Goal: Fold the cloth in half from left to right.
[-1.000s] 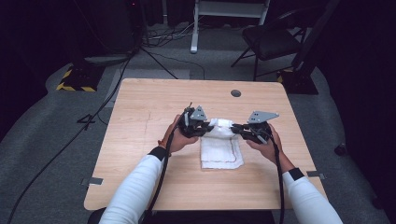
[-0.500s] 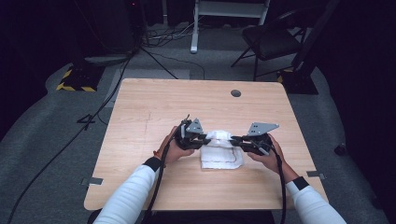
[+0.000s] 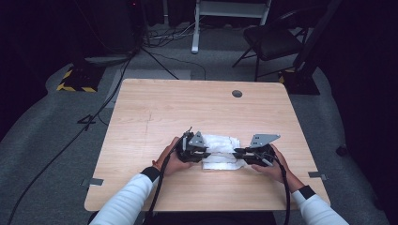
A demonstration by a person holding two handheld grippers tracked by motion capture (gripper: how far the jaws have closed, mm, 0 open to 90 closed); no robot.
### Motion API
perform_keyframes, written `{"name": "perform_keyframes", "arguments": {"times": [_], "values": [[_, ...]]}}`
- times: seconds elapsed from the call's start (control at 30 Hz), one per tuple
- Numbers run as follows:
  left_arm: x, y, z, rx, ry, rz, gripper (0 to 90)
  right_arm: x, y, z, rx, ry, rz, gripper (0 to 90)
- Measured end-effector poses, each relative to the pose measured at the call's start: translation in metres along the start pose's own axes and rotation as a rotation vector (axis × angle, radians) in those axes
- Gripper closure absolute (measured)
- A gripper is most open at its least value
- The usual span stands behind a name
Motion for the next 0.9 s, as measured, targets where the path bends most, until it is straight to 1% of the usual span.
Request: {"name": "perform_keyframes", "arguments": {"times": [0.17, 0.33, 0.4, 0.57, 0.63, 0.7, 0.77, 0.83, 0.9], "values": [[0.005, 0.003, 0.007, -0.013, -0.012, 0.002, 74.3, -0.005, 0.002, 0.01, -0.028, 0.016, -0.006, 78.5], [0.011, 0.003, 0.014, -0.036, -0.019, 0.009, 75.8, -0.006, 0.006, 0.016, -0.03, 0.003, -0.009, 78.0], [0.012, 0.004, 0.015, -0.031, -0.019, 0.008, 75.8, -0.008, 0.007, 0.018, -0.036, 0.008, -0.006, 76.9], [0.016, 0.008, 0.019, -0.039, -0.019, 0.008, 76.2, -0.012, 0.011, 0.02, -0.034, 0.009, -0.002, 74.2], [0.017, 0.011, 0.021, -0.038, -0.023, 0.001, 76.0, -0.011, 0.014, 0.021, -0.028, 0.01, 0.008, 72.4], [0.016, 0.015, 0.022, -0.032, -0.018, -0.004, 75.5, -0.011, 0.018, 0.02, -0.017, 0.006, 0.019, 71.0], [0.015, 0.019, 0.023, -0.023, -0.008, -0.015, 74.3, -0.009, 0.022, 0.019, -0.006, -0.002, 0.034, 67.6], [0.012, 0.022, 0.022, -0.013, -0.005, -0.032, 72.1, -0.006, 0.026, 0.017, 0.008, -0.006, 0.053, 66.3], [0.008, 0.024, 0.019, 0.002, 0.009, -0.045, 68.8, -0.002, 0.028, 0.014, 0.018, -0.011, 0.084, 61.6]]}}
Point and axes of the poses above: each handheld gripper's, and its own axes: y roughly backward along the jaws, z roughly out of its underside, x roughly to its right, the point moved 5 cm from there along -y, roughly forward along the jaws, and after that the axes turned 1 degree about x, right-handed, at the moved point
